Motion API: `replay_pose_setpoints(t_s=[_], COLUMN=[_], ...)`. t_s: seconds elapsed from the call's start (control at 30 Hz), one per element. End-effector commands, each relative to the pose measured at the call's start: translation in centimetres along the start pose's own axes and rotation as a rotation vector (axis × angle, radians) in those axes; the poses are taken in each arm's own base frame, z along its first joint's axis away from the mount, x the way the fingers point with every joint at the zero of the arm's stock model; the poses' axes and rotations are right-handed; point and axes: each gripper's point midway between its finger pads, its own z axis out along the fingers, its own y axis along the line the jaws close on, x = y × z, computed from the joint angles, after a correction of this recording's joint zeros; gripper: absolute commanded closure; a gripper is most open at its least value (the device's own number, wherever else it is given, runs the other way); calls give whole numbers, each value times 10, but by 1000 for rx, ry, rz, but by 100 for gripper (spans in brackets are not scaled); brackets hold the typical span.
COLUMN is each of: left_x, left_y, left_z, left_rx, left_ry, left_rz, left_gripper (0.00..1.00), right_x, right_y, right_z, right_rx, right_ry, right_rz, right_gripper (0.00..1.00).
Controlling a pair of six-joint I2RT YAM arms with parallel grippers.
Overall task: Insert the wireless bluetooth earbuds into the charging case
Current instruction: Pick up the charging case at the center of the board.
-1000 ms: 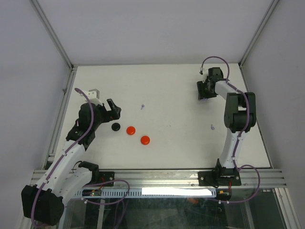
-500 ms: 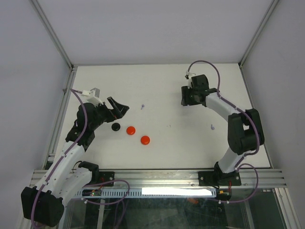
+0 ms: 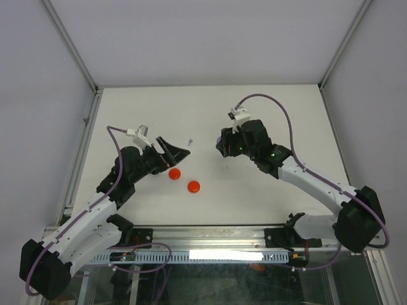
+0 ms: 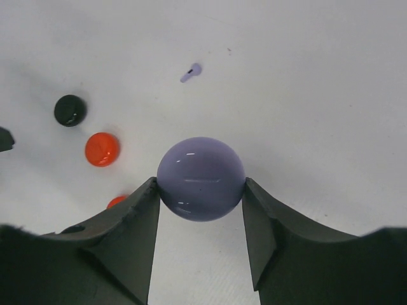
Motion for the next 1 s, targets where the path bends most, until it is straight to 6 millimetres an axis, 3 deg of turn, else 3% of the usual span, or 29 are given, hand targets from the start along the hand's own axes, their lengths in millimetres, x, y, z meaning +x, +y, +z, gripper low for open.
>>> replay_pose_setpoints(t_s=[0.0, 0.13, 0.3, 0.5, 0.73, 0.97], left_x=[-19, -20, -17, -8, 7, 23], left_y=[-27, -36, -47, -57, -73, -69], left_z=[4, 11, 25, 41, 42, 51], left_rx=[80, 100, 127, 159, 265, 296], left_ry=[-120, -130, -130, -111, -79, -44], left_rz=[-56, -62, -42, 11, 95, 153], left_gripper=[7, 9, 10, 14, 21, 26], right_x=[-32, -35, -36, -38, -39, -40], right_y=[34, 68, 91, 98, 99, 101], right_z=[-16, -27, -35, -34, -35, -36], right_rx=[-77, -166, -239, -265, -269, -279], right_ry=[-190, -275, -342, -370, -372, -374], right_rz=[-20, -64, -102, -144, -156, -164], right_gripper=[54, 54, 54, 54, 54, 53])
